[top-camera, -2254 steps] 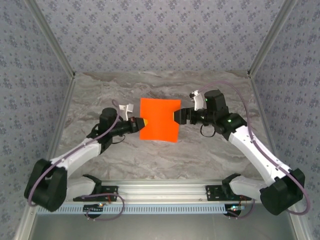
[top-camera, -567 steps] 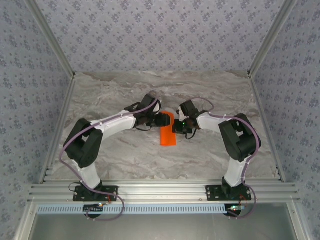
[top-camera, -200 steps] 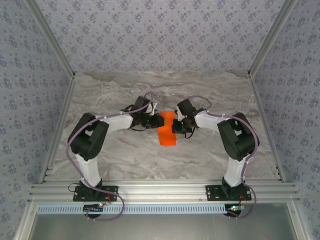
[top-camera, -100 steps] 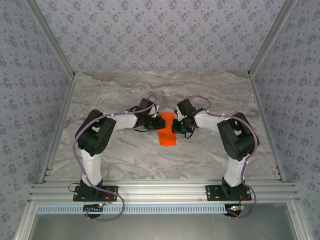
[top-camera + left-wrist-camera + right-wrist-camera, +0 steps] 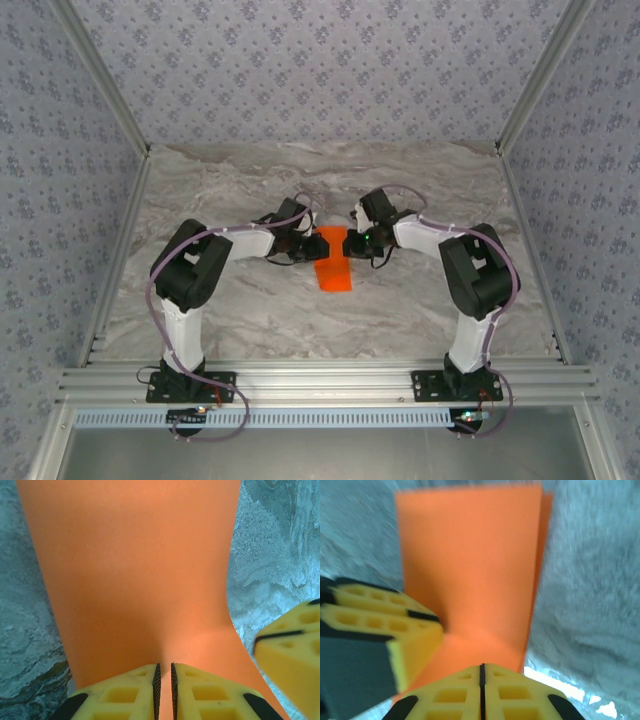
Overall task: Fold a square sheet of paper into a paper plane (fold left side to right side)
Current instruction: Hold the square sheet of paper at the center of the table.
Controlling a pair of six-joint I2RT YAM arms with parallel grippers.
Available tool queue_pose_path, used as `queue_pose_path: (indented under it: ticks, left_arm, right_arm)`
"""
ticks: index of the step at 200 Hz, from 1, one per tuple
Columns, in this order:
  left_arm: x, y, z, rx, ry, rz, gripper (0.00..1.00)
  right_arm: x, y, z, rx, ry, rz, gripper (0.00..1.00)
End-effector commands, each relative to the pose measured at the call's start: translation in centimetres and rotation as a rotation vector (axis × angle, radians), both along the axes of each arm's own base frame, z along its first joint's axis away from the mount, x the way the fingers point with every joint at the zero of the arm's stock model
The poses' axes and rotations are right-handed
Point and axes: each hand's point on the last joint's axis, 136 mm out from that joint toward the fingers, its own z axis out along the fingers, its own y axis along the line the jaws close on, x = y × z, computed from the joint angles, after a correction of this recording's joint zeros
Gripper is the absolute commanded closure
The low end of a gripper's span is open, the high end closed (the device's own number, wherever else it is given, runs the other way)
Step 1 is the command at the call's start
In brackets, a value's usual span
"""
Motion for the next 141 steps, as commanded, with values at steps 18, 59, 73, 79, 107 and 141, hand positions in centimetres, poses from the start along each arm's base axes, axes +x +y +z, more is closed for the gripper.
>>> queue_pose_path:
  ticks: [18,59,73,79,107,141]
  left_arm:
    - [-1.8,1.2,-3.2,0.094,0.082,0.004,0.84]
    - [-1.8,1.1,-3.0,0.095,0.078,-0.001,0.84]
    - [-1.8,1.0,-2.9,0.092,0.076,-0.003,0.84]
    - [-1.8,0.9,-2.8,0.090,0.074,-0.005,0.84]
    - [-1.8,0.5,-1.7,0.068,0.050,-0.017,0.83]
    - [-1.8,-0.3,1.0,0.004,0.001,-0.043,0.79]
  right_arm:
    - [2.9,1.8,1.7,0.060,-0.049,0.021,0.93]
    - [4.0,2.6,-0.7,0.063,-0.006,0.013,0.93]
    - [4.2,2.8,-1.5,0.060,0.010,0.014,0.94]
    - [4.2,2.8,-1.9,0.053,0.016,0.014,0.93]
    - [3.7,2.3,-3.8,0.007,0.062,-0.002,0.94]
    - [2.5,1.1,-5.8,-0.055,0.119,-0.019,0.93]
